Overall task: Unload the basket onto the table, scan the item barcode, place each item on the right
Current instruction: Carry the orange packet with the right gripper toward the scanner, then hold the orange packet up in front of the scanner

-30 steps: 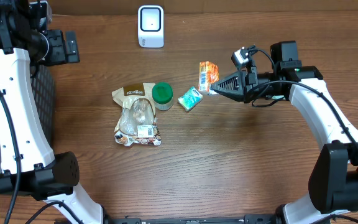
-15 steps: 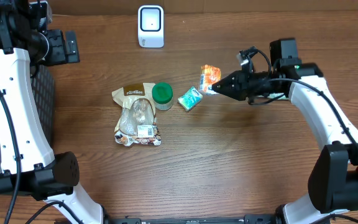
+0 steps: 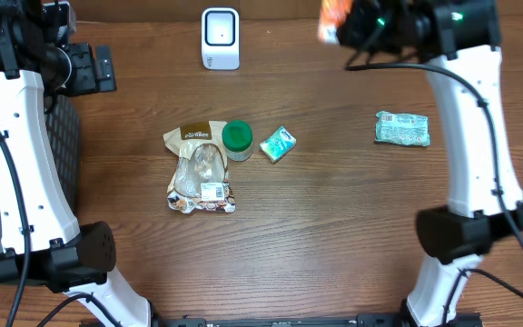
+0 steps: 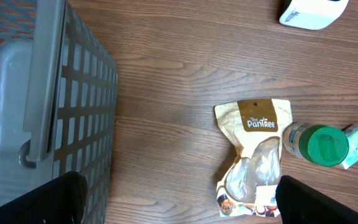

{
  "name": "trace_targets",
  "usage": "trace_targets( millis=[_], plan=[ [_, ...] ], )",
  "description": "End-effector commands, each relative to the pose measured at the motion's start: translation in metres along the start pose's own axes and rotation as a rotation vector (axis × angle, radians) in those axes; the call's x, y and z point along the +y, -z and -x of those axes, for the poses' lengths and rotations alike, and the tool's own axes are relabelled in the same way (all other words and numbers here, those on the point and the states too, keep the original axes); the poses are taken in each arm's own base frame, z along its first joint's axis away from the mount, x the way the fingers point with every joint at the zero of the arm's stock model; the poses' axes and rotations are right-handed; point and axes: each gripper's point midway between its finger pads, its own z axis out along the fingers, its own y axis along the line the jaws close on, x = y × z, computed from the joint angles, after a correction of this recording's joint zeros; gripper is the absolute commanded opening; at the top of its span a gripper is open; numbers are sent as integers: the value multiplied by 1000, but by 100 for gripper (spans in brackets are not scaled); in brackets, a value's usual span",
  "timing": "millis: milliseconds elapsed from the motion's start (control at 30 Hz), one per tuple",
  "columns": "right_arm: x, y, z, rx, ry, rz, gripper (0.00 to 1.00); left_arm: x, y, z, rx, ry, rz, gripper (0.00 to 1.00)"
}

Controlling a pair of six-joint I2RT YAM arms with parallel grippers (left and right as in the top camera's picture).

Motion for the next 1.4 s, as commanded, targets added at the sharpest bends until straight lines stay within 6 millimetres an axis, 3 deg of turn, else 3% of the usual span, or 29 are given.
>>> trace_targets(
  millis=[0, 200, 467, 667, 867, 1033, 1367],
  plan=[
    [4, -18, 23, -142, 107, -204, 4, 2, -1, 0, 1, -17, 8, 100],
    [44, -64, 38, -319, 376, -417, 4, 2, -1, 0, 1, -17, 8, 99],
    [85, -167, 33, -383, 849, -561, 4, 2, -1, 0, 1, -17, 8, 99],
    [95, -230, 24, -404, 1092, -600, 4, 2, -1, 0, 1, -17, 8, 100],
    [97, -277, 1, -344, 1344, -565, 4, 2, -1, 0, 1, -17, 8, 100],
    [103, -295, -13, -323, 1427, -488, 4, 2, -1, 0, 1, -17, 8, 100],
    [106, -296, -13, -332, 1430, -471, 4, 2, -1, 0, 1, -17, 8, 100]
  ],
)
